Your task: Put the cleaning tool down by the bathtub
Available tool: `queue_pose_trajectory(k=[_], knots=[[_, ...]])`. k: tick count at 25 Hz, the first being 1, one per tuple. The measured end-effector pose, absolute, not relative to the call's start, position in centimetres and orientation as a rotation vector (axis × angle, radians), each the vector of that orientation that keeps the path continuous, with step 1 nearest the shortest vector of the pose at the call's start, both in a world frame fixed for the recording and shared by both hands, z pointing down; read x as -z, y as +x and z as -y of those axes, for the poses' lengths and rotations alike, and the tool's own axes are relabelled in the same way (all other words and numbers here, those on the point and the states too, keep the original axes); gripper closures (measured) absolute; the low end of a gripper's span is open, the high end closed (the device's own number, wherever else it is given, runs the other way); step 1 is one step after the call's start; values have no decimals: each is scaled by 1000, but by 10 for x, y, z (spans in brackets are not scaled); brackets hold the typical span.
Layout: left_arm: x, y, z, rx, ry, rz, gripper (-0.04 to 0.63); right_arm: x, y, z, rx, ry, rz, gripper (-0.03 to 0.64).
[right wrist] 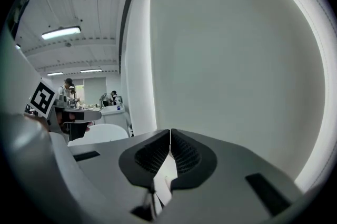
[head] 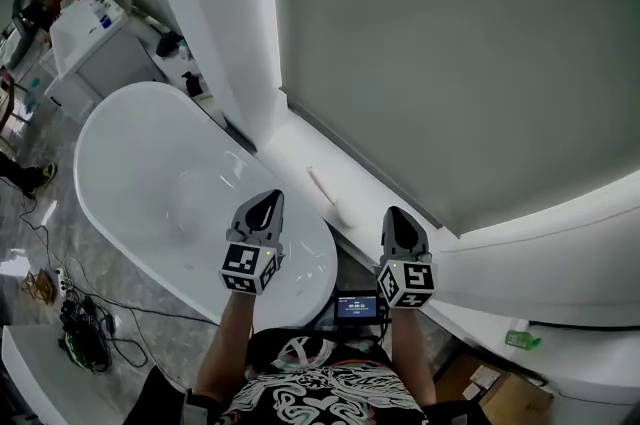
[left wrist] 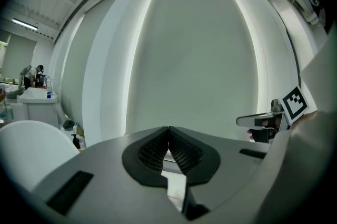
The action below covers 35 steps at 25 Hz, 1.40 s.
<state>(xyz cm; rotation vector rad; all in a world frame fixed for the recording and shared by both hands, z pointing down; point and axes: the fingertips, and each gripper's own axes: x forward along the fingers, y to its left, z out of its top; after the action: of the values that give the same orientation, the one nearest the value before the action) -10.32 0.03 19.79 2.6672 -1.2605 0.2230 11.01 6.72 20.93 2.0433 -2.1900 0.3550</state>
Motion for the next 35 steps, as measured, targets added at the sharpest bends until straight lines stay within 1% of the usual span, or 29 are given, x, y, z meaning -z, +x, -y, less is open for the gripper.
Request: queue_pose_trajectory(k=[10,18,35], knots=[[-113,-108,-30,-38,2768,1300,578,-127,101,-106,-164,2134,2224,588],[-89,-101,-43,14,2812,1311,578,-96,103,-118,-83,2177,2238,588],[-89,-87,-37,2,2875,1262,578,-114,98,-116,-121,2156,2224,588]])
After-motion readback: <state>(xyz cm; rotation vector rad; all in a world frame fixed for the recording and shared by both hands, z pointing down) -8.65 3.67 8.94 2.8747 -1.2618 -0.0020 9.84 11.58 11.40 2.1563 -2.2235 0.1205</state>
